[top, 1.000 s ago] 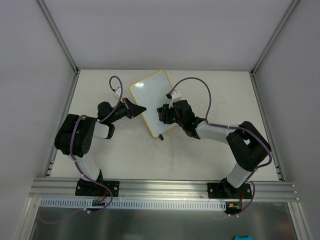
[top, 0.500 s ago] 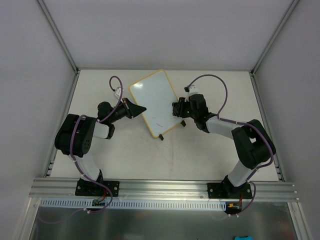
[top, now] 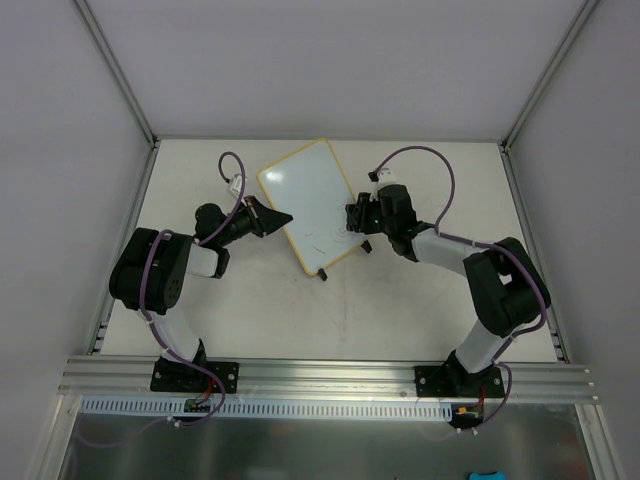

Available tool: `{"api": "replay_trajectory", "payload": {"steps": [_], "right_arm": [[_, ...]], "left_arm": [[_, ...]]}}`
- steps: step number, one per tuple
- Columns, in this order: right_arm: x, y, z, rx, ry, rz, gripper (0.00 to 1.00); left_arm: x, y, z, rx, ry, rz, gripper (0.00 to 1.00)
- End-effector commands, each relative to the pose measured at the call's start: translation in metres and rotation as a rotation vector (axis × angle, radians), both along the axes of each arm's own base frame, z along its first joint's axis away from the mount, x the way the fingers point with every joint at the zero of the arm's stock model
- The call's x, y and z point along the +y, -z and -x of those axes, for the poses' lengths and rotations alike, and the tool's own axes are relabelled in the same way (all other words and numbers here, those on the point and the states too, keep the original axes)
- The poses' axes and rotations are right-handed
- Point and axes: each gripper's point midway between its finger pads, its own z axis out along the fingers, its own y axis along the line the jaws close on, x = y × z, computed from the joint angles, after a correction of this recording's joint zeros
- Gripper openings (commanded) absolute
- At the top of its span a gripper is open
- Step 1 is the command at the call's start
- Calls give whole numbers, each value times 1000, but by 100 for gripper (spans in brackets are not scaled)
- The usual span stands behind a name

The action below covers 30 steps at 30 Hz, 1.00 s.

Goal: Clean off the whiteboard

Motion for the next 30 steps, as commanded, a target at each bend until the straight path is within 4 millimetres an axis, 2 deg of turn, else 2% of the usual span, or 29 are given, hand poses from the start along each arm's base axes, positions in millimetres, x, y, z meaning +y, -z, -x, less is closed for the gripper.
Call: {"api": "replay_trajectory", "payload": {"steps": [1, 5, 11, 17, 18, 21, 27, 30], "right_arm": [[-9, 14, -9, 48, 34, 90, 0], [-1, 3, -16, 36, 15, 95, 0], [23, 12, -3, 49, -39, 103, 0], [73, 19, 37, 39, -142, 114, 0], [90, 23, 53, 34, -185, 130, 0], [116, 25, 76, 31, -243, 137, 0], [154, 30, 115, 38, -346, 134, 0], [161, 32, 122, 37, -364, 137, 0]], "left_arm": [[-13, -51, 17, -374, 115, -23, 0], [-14, -50, 18, -370, 118, -23, 0], [-13, -49, 17, -367, 117, -24, 0], [-14, -51, 17, -373, 118, -22, 0], [-14, -51, 16, -373, 117, -22, 0], [-14, -51, 17, -373, 117, -23, 0], [-14, -51, 17, -372, 117, -22, 0], [-14, -51, 17, -372, 117, -22, 0]]}}
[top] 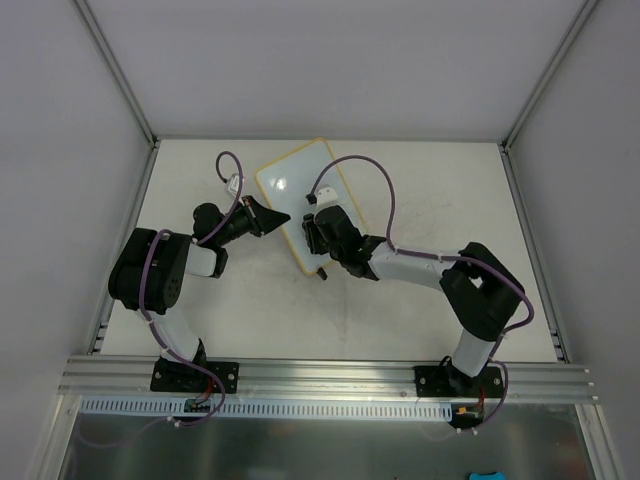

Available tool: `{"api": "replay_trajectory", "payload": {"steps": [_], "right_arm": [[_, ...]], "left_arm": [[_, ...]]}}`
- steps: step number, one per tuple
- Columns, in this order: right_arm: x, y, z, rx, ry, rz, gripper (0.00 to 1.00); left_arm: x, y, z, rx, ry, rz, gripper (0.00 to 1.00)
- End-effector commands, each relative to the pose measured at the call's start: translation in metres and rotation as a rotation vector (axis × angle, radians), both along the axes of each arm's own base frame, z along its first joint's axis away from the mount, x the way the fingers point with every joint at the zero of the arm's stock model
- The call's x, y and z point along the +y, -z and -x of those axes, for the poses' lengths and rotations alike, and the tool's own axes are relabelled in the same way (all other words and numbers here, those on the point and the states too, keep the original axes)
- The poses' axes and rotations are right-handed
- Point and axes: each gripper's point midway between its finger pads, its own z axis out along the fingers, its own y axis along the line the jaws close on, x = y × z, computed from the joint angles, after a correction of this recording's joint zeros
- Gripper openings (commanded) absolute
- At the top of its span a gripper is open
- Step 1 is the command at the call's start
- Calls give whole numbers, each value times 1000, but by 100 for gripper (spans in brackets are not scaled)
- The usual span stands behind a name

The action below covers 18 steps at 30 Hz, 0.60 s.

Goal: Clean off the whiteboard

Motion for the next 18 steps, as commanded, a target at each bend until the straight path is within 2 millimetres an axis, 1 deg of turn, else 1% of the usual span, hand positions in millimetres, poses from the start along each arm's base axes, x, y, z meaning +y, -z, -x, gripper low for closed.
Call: {"api": "replay_trajectory", "payload": {"steps": [1, 7, 9, 12, 15, 16, 18], "right_arm": [[55, 39, 63, 162, -236, -46, 0], [70, 40, 84, 165, -297, -61, 0], [70, 42, 88, 168, -301, -57, 0], [71, 39, 87, 157, -301, -64, 0], [64, 36, 80, 144, -290, -54, 0], [56, 33, 71, 146, -269, -64, 0], [47, 32, 63, 161, -256, -78, 0]], "left_arm": [[-19, -54, 20, -386, 133, -23, 0], [-19, -53, 18, -385, 128, -23, 0], [-19, -54, 19, -388, 129, -22, 0], [-19, -54, 18, -386, 128, -22, 0], [-19, -55, 19, -388, 130, -22, 0], [-19, -53, 20, -385, 131, -23, 0], [-19, -54, 20, -388, 129, -24, 0]]}}
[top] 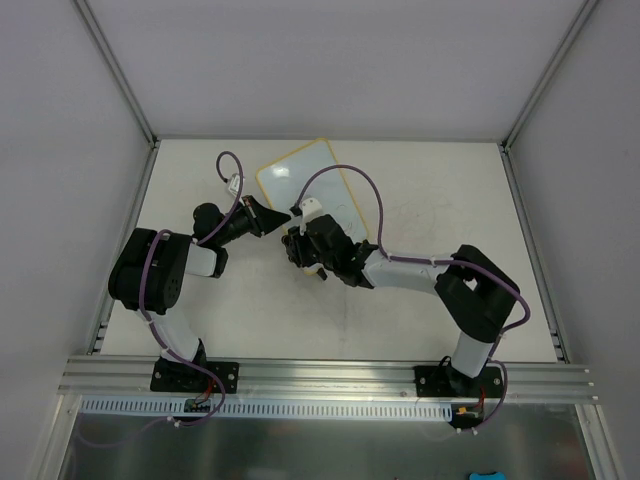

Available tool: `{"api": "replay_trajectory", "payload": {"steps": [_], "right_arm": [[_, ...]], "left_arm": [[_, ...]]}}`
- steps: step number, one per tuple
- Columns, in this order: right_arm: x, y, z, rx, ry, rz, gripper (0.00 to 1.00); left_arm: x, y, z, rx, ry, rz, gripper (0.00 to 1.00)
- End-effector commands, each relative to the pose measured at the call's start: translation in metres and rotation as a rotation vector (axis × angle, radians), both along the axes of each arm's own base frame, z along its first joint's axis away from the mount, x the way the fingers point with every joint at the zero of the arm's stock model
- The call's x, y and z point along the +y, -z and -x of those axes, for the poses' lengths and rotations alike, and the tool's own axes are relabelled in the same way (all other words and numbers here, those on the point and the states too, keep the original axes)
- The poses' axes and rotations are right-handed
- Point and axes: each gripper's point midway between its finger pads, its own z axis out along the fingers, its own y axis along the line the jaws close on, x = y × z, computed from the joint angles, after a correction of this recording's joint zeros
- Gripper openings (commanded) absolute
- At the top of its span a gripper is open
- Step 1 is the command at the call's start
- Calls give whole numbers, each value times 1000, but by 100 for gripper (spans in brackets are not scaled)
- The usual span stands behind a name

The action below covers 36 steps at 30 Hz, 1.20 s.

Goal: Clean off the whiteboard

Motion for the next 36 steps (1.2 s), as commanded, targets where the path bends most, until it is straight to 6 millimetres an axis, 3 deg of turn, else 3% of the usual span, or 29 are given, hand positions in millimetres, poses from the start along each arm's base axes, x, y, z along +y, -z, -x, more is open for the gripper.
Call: {"api": "replay_trajectory", "payload": {"steps": [1, 19, 31, 36], "right_arm": [[-11, 28, 6, 129, -50, -11, 0], [-116, 1, -101, 110, 212, -22, 0], [-186, 24, -144, 166, 368, -18, 0], [-197, 25, -149, 174, 385, -27, 0]], "left_arm": [[-18, -52, 19, -378, 121, -23, 0], [-18, -53, 20, -386, 127, -24, 0], [-18, -52, 21, -386, 130, -26, 0], [-19, -53, 20, -388, 128, -26, 0]]}}
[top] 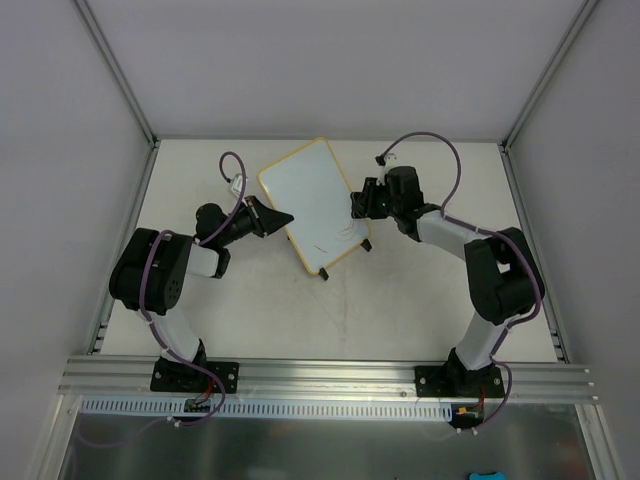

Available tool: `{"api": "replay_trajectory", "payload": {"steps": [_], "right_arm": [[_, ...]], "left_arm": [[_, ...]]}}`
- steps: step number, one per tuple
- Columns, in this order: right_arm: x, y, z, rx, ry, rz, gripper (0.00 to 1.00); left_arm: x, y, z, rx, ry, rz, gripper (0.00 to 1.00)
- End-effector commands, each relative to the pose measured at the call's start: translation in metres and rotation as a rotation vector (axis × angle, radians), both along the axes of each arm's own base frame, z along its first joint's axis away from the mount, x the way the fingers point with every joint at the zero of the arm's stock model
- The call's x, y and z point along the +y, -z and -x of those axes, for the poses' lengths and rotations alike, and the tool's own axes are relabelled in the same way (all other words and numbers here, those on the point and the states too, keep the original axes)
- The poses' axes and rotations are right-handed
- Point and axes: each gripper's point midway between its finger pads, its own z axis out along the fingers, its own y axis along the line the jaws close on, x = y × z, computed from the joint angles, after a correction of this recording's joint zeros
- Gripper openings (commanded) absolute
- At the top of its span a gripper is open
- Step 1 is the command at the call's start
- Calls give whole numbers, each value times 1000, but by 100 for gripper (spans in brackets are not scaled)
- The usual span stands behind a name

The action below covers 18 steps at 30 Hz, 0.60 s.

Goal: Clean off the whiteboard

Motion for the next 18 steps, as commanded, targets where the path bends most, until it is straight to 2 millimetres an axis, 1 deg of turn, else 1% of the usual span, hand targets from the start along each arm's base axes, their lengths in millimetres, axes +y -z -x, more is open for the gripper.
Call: {"api": "replay_trajectory", "payload": {"steps": [1, 5, 6, 7, 9, 10, 12, 14, 15, 17, 18], "right_arm": [[-34, 29, -14, 37, 94, 106, 0], [-24, 28, -6, 28, 70, 107, 0], [-26, 28, -5, 7, 68, 145, 0], [-19, 27, 0, -1, 52, 155, 0], [-21, 26, 6, -21, 57, 177, 0], [-18, 27, 11, -24, 48, 184, 0], [-29, 31, 15, -33, 81, 223, 0], [-32, 34, 18, -50, 91, 231, 0], [-38, 41, 23, -41, 100, 249, 0], [-43, 46, 26, -39, 108, 270, 0], [-46, 53, 28, -28, 111, 287, 0]], "left_arm": [[-12, -52, 18, -387, 119, -28, 0], [-12, -52, 17, -388, 117, -28, 0], [-12, -52, 17, -387, 116, -28, 0], [-12, -52, 17, -386, 119, -27, 0], [-12, -52, 16, -387, 116, -28, 0], [-12, -51, 17, -384, 117, -28, 0], [-12, -51, 17, -384, 119, -29, 0], [-12, -50, 17, -382, 117, -30, 0], [-12, -49, 17, -380, 117, -30, 0], [-12, -49, 17, -379, 116, -30, 0], [-12, -49, 16, -380, 114, -30, 0]]}}
